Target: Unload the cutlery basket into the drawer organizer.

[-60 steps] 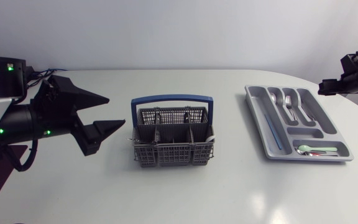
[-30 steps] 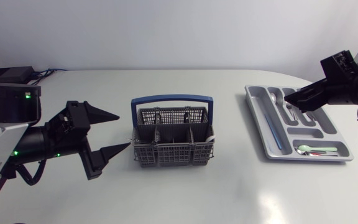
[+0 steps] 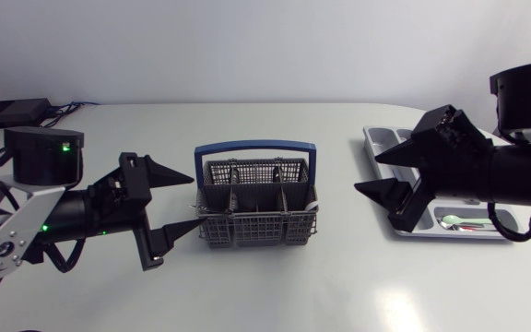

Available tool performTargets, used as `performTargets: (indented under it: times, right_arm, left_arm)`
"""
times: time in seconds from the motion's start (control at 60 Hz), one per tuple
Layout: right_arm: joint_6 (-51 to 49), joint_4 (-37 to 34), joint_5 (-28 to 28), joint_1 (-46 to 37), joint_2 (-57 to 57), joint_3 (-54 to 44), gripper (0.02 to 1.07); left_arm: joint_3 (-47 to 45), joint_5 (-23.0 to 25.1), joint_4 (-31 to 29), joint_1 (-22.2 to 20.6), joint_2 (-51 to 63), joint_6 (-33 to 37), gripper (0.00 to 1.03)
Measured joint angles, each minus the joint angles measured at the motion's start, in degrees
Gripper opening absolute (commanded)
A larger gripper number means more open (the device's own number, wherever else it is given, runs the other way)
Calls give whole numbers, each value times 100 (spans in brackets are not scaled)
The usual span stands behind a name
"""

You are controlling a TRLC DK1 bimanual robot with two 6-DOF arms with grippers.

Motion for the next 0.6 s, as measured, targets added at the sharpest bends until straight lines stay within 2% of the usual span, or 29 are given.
performTargets:
  times: [0.333,0.6]
  right_arm:
    - [81,39,63,127,0,-179,83]
    - [81,63,63,127,0,-323,83]
  left_arm:
    - [39,2,122,-442,588,125,71]
    - [485,2,208,-511,992,142,62]
